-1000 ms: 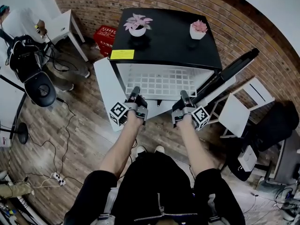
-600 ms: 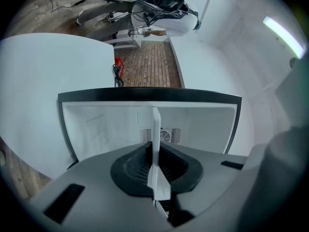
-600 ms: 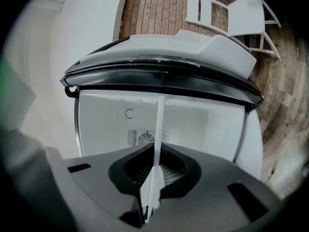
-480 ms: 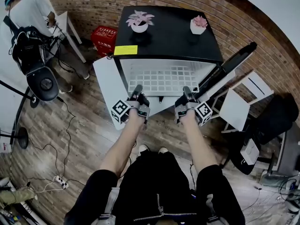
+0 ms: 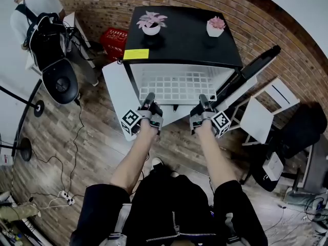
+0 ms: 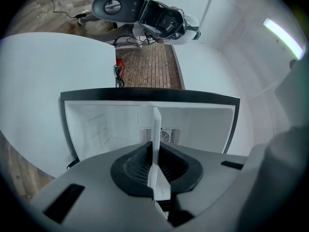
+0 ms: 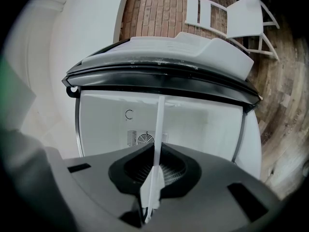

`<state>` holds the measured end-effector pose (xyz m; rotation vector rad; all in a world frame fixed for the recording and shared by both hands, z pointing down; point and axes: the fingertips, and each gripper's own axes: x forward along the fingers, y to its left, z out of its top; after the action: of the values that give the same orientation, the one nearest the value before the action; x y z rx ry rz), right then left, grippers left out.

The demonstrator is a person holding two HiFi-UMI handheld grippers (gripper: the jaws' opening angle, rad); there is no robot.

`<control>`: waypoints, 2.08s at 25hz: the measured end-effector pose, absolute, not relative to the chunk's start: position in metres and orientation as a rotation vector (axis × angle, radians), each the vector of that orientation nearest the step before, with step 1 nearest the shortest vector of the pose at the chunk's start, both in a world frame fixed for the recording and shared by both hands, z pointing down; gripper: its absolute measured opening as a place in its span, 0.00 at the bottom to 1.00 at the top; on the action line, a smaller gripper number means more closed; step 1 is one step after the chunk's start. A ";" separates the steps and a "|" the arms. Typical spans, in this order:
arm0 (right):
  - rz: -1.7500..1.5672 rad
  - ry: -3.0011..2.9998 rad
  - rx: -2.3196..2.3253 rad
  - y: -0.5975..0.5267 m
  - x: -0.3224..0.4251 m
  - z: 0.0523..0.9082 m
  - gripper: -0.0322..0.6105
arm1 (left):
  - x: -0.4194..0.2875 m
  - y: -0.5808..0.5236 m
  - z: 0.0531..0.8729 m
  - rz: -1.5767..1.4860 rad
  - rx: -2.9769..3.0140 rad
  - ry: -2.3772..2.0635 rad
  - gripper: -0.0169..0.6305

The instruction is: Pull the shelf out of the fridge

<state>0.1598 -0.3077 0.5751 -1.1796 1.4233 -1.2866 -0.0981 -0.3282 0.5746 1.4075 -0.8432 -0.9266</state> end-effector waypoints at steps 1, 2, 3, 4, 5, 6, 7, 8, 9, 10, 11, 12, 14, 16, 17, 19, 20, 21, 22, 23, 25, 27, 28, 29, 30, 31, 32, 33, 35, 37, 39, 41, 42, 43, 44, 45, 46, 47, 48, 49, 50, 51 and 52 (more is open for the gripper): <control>-1.283 1.427 -1.181 -0.307 0.160 0.575 0.10 | -0.098 -0.328 0.575 -0.931 1.406 -0.844 0.09; -1.281 1.431 -1.178 -0.308 0.160 0.575 0.10 | -0.099 -0.328 0.575 -0.933 1.408 -0.845 0.09; -1.281 1.434 -1.172 -0.308 0.160 0.574 0.10 | -0.099 -0.328 0.575 -0.934 1.412 -0.847 0.08; -1.282 1.438 -1.166 -0.308 0.159 0.574 0.10 | -0.099 -0.328 0.575 -0.935 1.415 -0.849 0.08; -1.285 1.441 -1.160 -0.308 0.158 0.573 0.10 | -0.100 -0.328 0.575 -0.936 1.416 -0.850 0.08; -1.286 1.446 -1.158 -0.308 0.158 0.573 0.10 | -0.099 -0.328 0.574 -0.939 1.415 -0.850 0.09; -1.286 1.453 -1.159 -0.308 0.157 0.573 0.10 | -0.099 -0.328 0.574 -0.941 1.413 -0.850 0.09; -1.286 1.459 -1.165 -0.308 0.157 0.573 0.10 | -0.099 -0.328 0.574 -0.943 1.413 -0.851 0.08; -1.286 1.461 -1.172 -0.308 0.158 0.573 0.10 | -0.099 -0.327 0.574 -0.944 1.413 -0.853 0.08; -1.287 1.461 -1.178 -0.308 0.158 0.574 0.10 | -0.099 -0.327 0.574 -0.943 1.413 -0.855 0.08; -1.287 1.462 -1.179 -0.308 0.159 0.574 0.10 | -0.099 -0.327 0.574 -0.942 1.413 -0.857 0.08; -1.284 1.465 -1.178 -0.308 0.158 0.573 0.10 | -0.099 -0.327 0.574 -0.941 1.412 -0.859 0.08; -1.284 1.468 -1.179 -0.308 0.158 0.572 0.10 | -0.099 -0.327 0.574 -0.939 1.411 -0.866 0.08; -1.282 1.472 -1.172 -0.308 0.158 0.571 0.10 | -0.099 -0.327 0.574 -0.939 1.413 -0.870 0.08; -1.284 1.471 -1.171 -0.308 0.158 0.571 0.10 | -0.099 -0.327 0.574 -0.940 1.413 -0.871 0.08; -1.292 1.462 -1.175 -0.308 0.158 0.573 0.10 | -0.099 -0.327 0.574 -0.943 1.412 -0.873 0.08; -1.294 1.460 -1.176 -0.307 0.158 0.573 0.10 | -0.100 -0.327 0.574 -0.945 1.412 -0.874 0.08; -1.294 1.460 -1.175 -0.307 0.158 0.573 0.10 | -0.099 -0.326 0.574 -0.947 1.412 -0.873 0.08; -1.295 1.462 -1.173 -0.306 0.158 0.573 0.10 | -0.099 -0.325 0.574 -0.948 1.411 -0.872 0.08; -1.296 1.464 -1.173 -0.306 0.158 0.574 0.10 | -0.099 -0.325 0.574 -0.949 1.412 -0.872 0.08; -1.297 1.466 -1.174 -0.306 0.158 0.575 0.10 | -0.100 -0.324 0.575 -0.949 1.412 -0.872 0.08; -1.298 1.463 -1.172 -0.304 0.158 0.575 0.10 | -0.099 -0.323 0.574 -0.951 1.411 -0.870 0.08; -1.300 1.462 -1.170 -0.303 0.158 0.575 0.10 | -0.099 -0.322 0.574 -0.951 1.412 -0.869 0.08; -1.302 1.462 -1.172 -0.302 0.158 0.575 0.10 | -0.099 -0.321 0.574 -0.952 1.412 -0.869 0.08; -1.303 1.462 -1.176 -0.301 0.159 0.576 0.10 | -0.099 -0.320 0.574 -0.952 1.412 -0.869 0.08; -1.303 1.463 -1.178 -0.299 0.159 0.576 0.10 | -0.099 -0.318 0.574 -0.952 1.412 -0.869 0.08; -1.303 1.465 -1.176 -0.298 0.159 0.576 0.10 | -0.099 -0.317 0.574 -0.951 1.412 -0.870 0.08; -1.304 1.465 -1.173 -0.297 0.158 0.576 0.10 | -0.099 -0.316 0.574 -0.950 1.412 -0.870 0.08; -1.311 1.459 -1.170 -0.295 0.158 0.576 0.10 | -0.099 -0.314 0.573 -0.950 1.412 -0.868 0.08; -1.320 1.451 -1.168 -0.293 0.157 0.577 0.10 | -0.100 -0.312 0.573 -0.950 1.413 -0.867 0.08; -1.324 1.448 -1.164 -0.290 0.156 0.577 0.10 | -0.100 -0.309 0.575 -0.949 1.412 -0.869 0.08; -1.313 1.469 -1.172 -0.288 0.157 0.578 0.10 | -0.100 -0.307 0.576 -0.949 1.410 -0.871 0.08; -1.309 1.476 -1.170 -0.287 0.157 0.577 0.10 | -0.101 -0.305 0.575 -0.950 1.410 -0.872 0.08; -1.306 1.479 -1.166 -0.286 0.156 0.576 0.10 | -0.101 -0.304 0.575 -0.950 1.410 -0.872 0.08; -1.306 1.478 -1.166 -0.285 0.156 0.576 0.10 | -0.101 -0.303 0.575 -0.951 1.410 -0.871 0.08; -1.308 1.475 -1.171 -0.284 0.157 0.577 0.10 | -0.101 -0.302 0.575 -0.951 1.409 -0.870 0.08; -1.311 1.472 -1.176 -0.283 0.157 0.578 0.10 | -0.101 -0.301 0.575 -0.950 1.410 -0.870 0.08; -1.313 1.471 -1.179 -0.282 0.157 0.579 0.10 | -0.101 -0.300 0.575 -0.950 1.410 -0.870 0.08; -1.315 1.470 -1.179 -0.280 0.157 0.579 0.10 | -0.101 -0.299 0.576 -0.950 1.412 -0.871 0.08; -1.316 1.472 -1.177 -0.279 0.157 0.579 0.10 | -0.101 -0.298 0.575 -0.951 1.414 -0.871 0.08; -1.314 1.474 -1.175 -0.278 0.157 0.579 0.10 | -0.101 -0.297 0.575 -0.952 1.414 -0.871 0.08; -1.311 1.477 -1.171 -0.277 0.157 0.578 0.10 | -0.101 -0.296 0.575 -0.953 1.413 -0.870 0.08; -1.308 1.480 -1.165 -0.276 0.156 0.577 0.10 | -0.101 -0.295 0.576 -0.954 1.411 -0.870 0.08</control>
<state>0.1558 -0.2763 0.5766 -1.1645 1.4797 -1.3085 -0.1012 -0.2946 0.5758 1.4115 -0.8698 -0.9538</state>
